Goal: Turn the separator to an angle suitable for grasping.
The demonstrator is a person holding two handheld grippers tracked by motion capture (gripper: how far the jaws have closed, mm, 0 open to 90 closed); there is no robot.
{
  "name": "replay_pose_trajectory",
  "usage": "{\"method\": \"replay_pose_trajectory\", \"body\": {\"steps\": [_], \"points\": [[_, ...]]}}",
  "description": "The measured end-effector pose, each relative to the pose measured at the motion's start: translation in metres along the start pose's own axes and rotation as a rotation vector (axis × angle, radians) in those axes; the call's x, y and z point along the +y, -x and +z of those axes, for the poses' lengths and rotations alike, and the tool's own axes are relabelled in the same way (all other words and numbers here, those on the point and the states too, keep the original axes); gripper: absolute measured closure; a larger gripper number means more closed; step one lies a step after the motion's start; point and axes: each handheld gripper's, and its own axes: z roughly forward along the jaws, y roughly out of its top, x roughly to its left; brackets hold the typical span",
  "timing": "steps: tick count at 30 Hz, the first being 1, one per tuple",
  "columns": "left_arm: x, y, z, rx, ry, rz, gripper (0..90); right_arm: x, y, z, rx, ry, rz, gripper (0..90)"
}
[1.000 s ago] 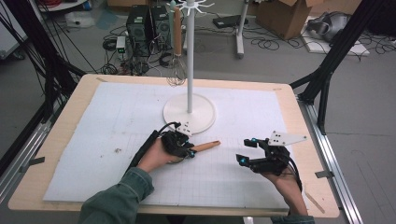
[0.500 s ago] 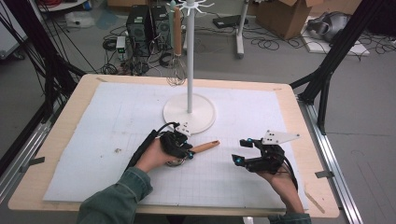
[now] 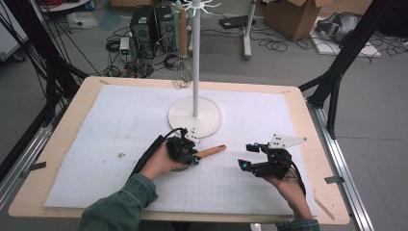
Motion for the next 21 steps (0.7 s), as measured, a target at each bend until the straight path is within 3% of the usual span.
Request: {"method": "replay_pose_trajectory", "body": {"steps": [4,12,21], "points": [[-0.001,-0.003,-0.001,-0.011,0.006,-0.006,69.1,0.0,0.002,0.005,0.007,-0.018,0.01,27.8],[-0.001,0.0,-0.002,0.014,0.009,0.016,69.6,0.0,0.005,0.014,0.01,-0.031,0.026,27.8],[-0.001,0.002,-0.008,0.028,0.041,0.012,70.3,0.003,0.004,0.028,0.019,-0.053,0.056,27.8]]}}
